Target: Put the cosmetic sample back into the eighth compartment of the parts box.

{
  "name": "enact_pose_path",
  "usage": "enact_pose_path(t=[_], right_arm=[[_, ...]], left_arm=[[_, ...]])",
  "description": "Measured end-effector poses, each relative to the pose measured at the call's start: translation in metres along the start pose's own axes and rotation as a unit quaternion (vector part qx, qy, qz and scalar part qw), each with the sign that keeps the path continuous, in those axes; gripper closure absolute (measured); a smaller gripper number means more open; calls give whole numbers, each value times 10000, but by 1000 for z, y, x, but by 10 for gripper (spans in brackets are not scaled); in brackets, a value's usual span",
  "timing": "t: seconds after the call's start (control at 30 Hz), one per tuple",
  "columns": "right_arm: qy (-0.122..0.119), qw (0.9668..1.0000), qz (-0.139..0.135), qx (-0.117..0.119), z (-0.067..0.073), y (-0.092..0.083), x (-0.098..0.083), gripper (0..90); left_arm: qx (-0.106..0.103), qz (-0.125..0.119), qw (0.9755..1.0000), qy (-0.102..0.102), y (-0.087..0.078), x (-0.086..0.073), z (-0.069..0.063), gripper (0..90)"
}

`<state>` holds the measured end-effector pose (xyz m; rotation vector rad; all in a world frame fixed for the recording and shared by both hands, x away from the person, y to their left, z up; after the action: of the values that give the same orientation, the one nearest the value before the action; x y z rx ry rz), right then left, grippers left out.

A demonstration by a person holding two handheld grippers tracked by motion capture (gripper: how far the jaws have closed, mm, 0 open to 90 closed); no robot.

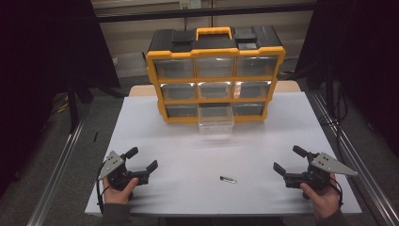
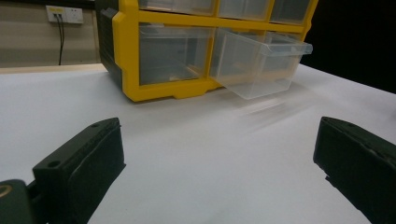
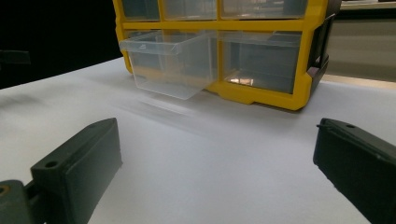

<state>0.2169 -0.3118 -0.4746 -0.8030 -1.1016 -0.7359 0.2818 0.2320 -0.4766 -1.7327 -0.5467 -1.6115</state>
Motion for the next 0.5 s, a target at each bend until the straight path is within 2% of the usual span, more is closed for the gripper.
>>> enact_pose_path(t=[0.1, 0.23, 0.33, 0.37, 0.5], right_arm=[[-12, 10000, 13, 11, 0, 0, 0, 3], [-44, 10000, 8, 47, 2, 1, 0, 5], [-54, 10000, 3, 58, 1, 0, 0, 4], [-54, 10000, 3, 58, 1, 0, 0, 4], [-58, 9999, 28, 91, 3, 1, 0, 5]], left_arm=[[9, 4, 10000, 11, 1, 0, -1, 15], [-81, 36, 10000, -38, 2, 1, -1, 13], [-72, 123, 9999, 81, 3, 1, -1, 13], [-116, 45, 9999, -26, 5, 2, -3, 13], [-142, 36, 9999, -40, 8, 4, -6, 12]])
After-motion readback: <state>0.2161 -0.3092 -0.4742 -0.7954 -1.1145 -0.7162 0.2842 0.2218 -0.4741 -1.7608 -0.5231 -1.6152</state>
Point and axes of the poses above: each handheld gripper's, and its own axes: y roughly forward along the jaws, x roughly out of its top, z roughly to its left, the point moved 1 cm from there along y, roughly forward along the jaws, and after that the axes turned 9 degrees about y, right-handed, at the moved point
